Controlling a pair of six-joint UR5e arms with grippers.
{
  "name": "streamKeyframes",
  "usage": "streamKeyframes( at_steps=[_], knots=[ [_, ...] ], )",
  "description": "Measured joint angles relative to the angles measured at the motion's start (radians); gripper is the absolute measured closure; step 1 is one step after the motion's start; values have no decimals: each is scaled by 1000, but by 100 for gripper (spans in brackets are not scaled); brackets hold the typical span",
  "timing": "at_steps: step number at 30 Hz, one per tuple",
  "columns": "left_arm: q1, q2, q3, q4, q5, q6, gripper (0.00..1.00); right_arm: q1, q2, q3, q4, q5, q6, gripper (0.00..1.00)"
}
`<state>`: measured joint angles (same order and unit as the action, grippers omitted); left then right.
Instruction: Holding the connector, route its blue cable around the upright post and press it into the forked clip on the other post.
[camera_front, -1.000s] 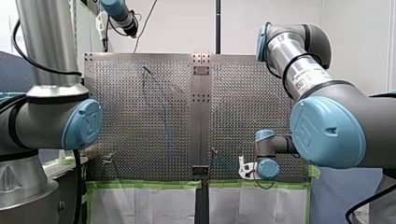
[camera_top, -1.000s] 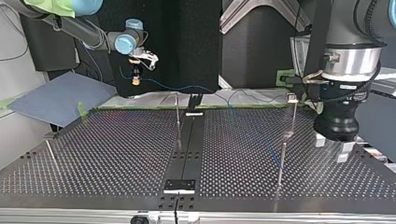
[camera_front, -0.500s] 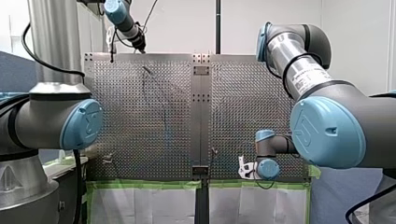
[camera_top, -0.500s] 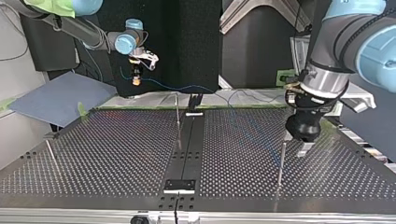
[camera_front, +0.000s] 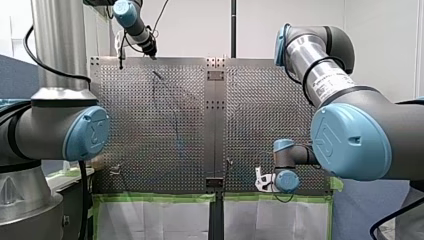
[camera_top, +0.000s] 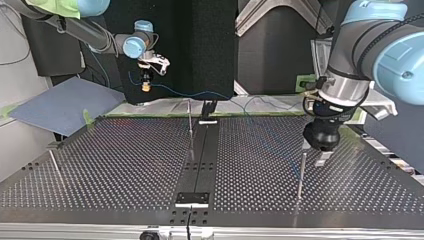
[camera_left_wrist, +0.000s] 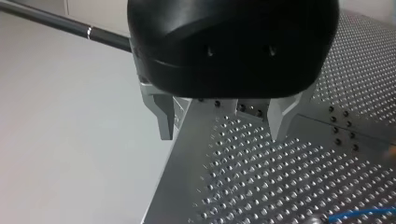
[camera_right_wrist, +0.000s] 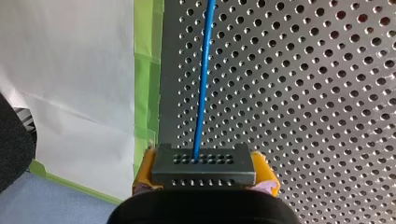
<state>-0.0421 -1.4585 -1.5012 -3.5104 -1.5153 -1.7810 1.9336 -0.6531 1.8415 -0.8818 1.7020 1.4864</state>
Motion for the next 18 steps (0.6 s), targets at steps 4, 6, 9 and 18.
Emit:
streamKeyframes(
  at_steps=[4, 6, 9, 18],
  knots=[
    [-3, 0, 0, -17, -32, 2, 0, 0, 0, 0, 0, -4, 0, 100],
    [-4, 0, -1, -21, -48, 3, 0, 0, 0, 0, 1, -5, 0, 100],
    [-5, 0, -3, -32, -74, 3, 0, 0, 0, 0, 0, -5, 0, 100],
    [-9, 0, -4, -93, -144, 31, 0, 0, 0, 0, 0, -5, 0, 100]
  ],
)
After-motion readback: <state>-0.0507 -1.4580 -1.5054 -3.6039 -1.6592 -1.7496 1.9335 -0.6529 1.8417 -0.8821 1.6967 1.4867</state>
